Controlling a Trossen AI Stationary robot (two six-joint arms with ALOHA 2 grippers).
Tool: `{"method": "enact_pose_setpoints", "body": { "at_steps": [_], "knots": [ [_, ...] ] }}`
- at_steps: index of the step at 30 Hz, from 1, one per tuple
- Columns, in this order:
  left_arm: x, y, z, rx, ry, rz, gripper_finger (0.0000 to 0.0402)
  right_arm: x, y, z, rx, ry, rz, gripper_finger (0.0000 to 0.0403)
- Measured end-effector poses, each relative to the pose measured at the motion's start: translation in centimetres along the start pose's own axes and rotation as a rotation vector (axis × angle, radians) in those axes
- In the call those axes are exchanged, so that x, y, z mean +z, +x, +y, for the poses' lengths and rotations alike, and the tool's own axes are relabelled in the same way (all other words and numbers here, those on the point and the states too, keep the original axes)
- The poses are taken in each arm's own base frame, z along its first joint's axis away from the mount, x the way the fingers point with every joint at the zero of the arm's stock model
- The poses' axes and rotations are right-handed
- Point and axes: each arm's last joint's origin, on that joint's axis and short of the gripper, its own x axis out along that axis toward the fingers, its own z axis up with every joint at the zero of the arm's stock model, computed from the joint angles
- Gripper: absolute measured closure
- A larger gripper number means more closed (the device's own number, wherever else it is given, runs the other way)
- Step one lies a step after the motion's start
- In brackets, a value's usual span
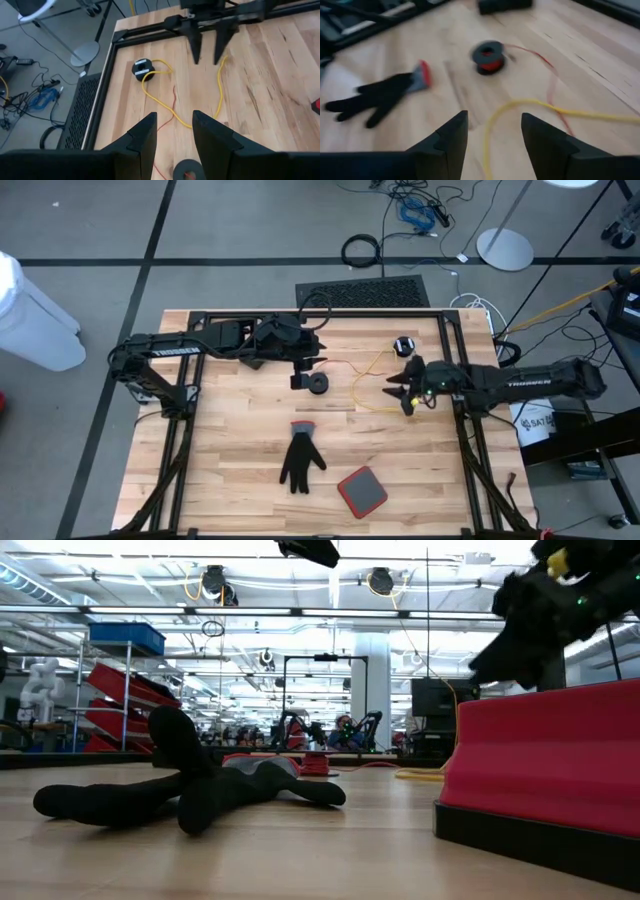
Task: Coil cords
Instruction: Uncoil the red wire from the black spool
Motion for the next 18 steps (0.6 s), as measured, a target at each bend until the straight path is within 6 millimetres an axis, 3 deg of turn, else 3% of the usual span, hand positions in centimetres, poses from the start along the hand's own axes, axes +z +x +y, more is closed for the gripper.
{"method": "enact_pose_setpoints", "body": {
  "at_steps": [9,18],
  "knots": [
    [-1.2,0.3,-0.2,-0.022,0.007,0.098,0.0269,0.1,0.1,2.1,0.110,-0.073,-0.064,0.0231],
    [-8.7,4.3,-1.6,-0.047,-0.095,0.383,0.0269,-0.5,1.3,3.7,0.147,-0.152,-0.054,0.0232]
  ]
}}
